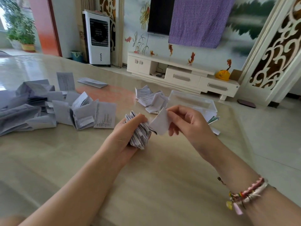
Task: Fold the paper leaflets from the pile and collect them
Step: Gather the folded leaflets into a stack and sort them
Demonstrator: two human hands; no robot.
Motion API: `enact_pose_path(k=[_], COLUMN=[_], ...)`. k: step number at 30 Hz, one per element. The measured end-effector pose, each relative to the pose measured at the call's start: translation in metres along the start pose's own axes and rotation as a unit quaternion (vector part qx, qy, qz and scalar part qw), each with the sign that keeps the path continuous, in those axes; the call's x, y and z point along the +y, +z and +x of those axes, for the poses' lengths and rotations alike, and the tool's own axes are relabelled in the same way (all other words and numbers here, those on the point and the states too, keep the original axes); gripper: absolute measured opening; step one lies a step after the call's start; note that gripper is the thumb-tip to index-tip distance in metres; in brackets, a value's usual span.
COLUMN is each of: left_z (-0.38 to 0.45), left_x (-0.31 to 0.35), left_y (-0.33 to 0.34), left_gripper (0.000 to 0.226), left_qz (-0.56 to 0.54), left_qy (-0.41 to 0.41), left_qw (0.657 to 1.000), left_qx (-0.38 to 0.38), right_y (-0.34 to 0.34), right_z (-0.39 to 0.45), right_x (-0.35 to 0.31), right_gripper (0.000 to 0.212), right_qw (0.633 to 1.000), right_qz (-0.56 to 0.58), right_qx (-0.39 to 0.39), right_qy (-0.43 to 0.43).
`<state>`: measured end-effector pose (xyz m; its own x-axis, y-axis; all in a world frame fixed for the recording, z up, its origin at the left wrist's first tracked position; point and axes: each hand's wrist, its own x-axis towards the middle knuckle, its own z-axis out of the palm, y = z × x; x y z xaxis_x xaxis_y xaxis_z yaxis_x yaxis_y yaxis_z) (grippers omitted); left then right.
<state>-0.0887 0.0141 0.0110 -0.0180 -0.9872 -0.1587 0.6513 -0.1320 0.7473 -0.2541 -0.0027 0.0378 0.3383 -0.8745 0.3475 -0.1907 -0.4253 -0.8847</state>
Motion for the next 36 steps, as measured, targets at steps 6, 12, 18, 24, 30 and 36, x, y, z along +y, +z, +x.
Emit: enact_pose_path(k=[6,12,18,24,30,36], left_z=[-0.003,-0.008,-0.011,-0.010,-0.011,-0.006], left_x=[0.002,0.000,0.001,0.000,-0.003,-0.011], left_y=[-0.002,0.002,0.001,0.002,0.007,0.011], left_gripper=[0.006,0.019,0.028,0.036,0.039,0.017], left_qz=[-0.024,-0.013,0.014,0.017,0.085,0.192], left_qy=[-0.028,-0.056,-0.044,-0.042,-0.029,0.027], left_qw=[0.999,0.995,0.994,0.997,0.995,0.981], left_qx=[-0.015,-0.080,-0.097,-0.059,-0.042,-0.014], right_y=[0.007,0.022,0.029,0.020,-0.042,-0.066], right_z=[0.000,-0.002,-0.003,-0.006,-0.004,-0.004], right_x=[0.002,0.007,0.013,0.013,0.037,0.059], right_gripper=[0.016,0.010,0.010,0.026,0.022,0.027], right_qw=[1.000,0.990,0.959,0.951,0.865,0.819], right_qz=[0.007,-0.120,-0.264,-0.277,-0.428,-0.507], right_qx=[0.012,-0.010,0.042,0.103,0.262,0.213], right_qy=[-0.017,-0.076,-0.090,-0.087,0.018,0.163])
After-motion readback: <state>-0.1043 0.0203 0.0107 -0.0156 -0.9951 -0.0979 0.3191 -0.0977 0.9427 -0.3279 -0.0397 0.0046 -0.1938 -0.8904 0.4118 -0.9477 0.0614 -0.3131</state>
